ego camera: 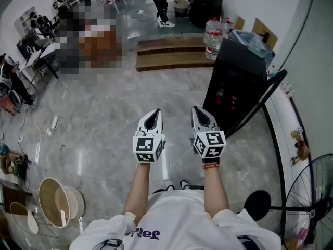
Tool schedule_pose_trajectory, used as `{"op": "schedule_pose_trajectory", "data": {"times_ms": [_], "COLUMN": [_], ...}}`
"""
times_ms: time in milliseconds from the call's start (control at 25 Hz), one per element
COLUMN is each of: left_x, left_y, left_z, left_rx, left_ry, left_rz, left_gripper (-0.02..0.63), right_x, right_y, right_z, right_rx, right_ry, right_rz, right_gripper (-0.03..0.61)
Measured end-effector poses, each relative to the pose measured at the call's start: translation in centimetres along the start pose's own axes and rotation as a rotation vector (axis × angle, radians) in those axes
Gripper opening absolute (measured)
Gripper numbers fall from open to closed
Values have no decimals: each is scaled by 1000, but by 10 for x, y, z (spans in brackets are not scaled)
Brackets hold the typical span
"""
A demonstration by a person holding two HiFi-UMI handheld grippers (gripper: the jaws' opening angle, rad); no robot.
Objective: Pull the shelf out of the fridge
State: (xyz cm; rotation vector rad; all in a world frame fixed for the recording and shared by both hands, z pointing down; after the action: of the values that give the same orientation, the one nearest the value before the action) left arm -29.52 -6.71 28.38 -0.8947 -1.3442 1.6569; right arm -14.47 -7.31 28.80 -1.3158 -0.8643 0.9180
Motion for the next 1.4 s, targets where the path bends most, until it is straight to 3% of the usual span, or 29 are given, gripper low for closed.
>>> {"op": "schedule_pose_trajectory", "data": {"times_ms": [320,720,1000,1400], "left_x": [-2,-29,-43,-121], "left_y": [-36,-76,-97,-110], "left_z": [-26,-86,-116,-178], "left_rx": [33,58,18,-20], "left_ry": [-237,-419,-459,-455], "left_rz": [81,153,175,158], "left_gripper": [17,17,17,17], "right_x": [56,100,116,110], "right_y": [-27,-47,-67,-81], "right_z": [0,-44,-66,-156], "right_rx": [-15,1,-2,21], "right_ry": [-246,-429,-468,-432], "right_rz": [60,125,170,161], "right_gripper": [15,15,15,15]}}
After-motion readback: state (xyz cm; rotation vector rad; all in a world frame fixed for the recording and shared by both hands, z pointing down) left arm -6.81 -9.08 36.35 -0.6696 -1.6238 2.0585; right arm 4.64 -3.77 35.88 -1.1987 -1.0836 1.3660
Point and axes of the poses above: the fingertips, and each gripper's own axes: x backward along the fingers, z to its left, y out of its top, the point moved 2 cm from there along x, backward along the fingers, and after that the axes turned 12 degrees about x, right-handed, at the moved point
